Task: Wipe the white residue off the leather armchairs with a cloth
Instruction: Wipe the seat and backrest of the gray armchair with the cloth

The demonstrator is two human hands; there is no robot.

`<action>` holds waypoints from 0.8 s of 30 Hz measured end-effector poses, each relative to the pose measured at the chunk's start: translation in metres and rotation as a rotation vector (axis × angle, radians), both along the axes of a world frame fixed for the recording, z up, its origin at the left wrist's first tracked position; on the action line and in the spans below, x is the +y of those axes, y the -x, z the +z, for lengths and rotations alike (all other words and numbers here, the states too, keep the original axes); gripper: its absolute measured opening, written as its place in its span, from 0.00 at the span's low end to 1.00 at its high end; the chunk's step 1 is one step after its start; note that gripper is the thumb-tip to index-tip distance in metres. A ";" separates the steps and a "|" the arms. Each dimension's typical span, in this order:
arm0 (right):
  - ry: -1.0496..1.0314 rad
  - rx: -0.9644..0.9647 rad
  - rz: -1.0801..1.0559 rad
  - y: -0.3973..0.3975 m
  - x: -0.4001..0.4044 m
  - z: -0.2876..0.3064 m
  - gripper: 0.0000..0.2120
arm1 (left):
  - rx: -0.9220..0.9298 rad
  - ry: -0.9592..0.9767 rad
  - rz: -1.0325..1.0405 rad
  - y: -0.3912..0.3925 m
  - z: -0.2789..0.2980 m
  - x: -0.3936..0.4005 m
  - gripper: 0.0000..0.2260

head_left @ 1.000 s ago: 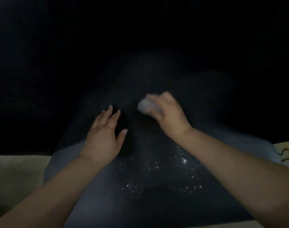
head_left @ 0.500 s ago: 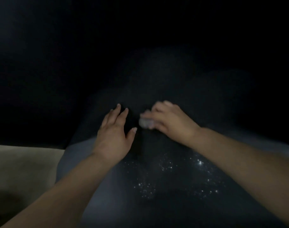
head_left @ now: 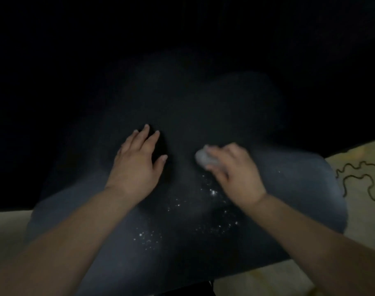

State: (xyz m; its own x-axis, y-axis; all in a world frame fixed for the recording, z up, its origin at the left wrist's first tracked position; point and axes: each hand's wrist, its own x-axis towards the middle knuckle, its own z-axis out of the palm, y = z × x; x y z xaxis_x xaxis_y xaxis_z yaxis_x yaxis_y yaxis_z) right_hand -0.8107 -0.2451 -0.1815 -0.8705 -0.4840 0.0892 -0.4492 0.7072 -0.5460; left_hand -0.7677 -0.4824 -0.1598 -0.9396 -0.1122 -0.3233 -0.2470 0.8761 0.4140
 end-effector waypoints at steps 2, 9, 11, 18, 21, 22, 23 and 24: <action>0.053 -0.052 0.026 -0.012 0.007 0.007 0.18 | -0.016 0.020 -0.032 0.000 0.002 0.005 0.28; -0.034 -0.044 -0.501 0.060 0.065 0.001 0.18 | -0.015 0.078 -0.129 0.020 -0.001 0.014 0.26; -0.069 -0.028 -0.460 0.025 0.060 -0.002 0.18 | -0.023 0.096 -0.145 0.021 -0.003 0.015 0.25; 0.003 -0.008 -0.367 -0.038 0.063 0.011 0.19 | -0.046 0.114 -0.185 0.016 -0.001 0.012 0.26; -0.131 0.009 -0.600 0.000 0.111 0.005 0.20 | -0.046 0.135 -0.212 0.017 0.001 0.012 0.27; -0.165 -0.017 -0.647 0.005 0.121 0.002 0.20 | -0.043 0.139 -0.214 0.017 0.000 0.013 0.27; -0.183 -0.034 -0.676 0.002 0.123 -0.001 0.19 | -0.040 0.142 -0.211 0.017 0.000 0.014 0.28; -0.195 -0.040 -0.680 -0.006 0.118 -0.003 0.19 | -0.038 0.144 -0.205 0.017 0.000 0.015 0.28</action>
State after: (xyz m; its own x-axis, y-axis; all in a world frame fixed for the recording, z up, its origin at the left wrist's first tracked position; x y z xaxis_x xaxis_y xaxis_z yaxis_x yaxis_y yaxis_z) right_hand -0.8045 -0.1275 -0.1840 -0.9863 0.1642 0.0177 0.1446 0.9104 -0.3877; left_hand -0.7843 -0.4670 -0.1598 -0.9350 0.0321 -0.3533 -0.0710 0.9588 0.2751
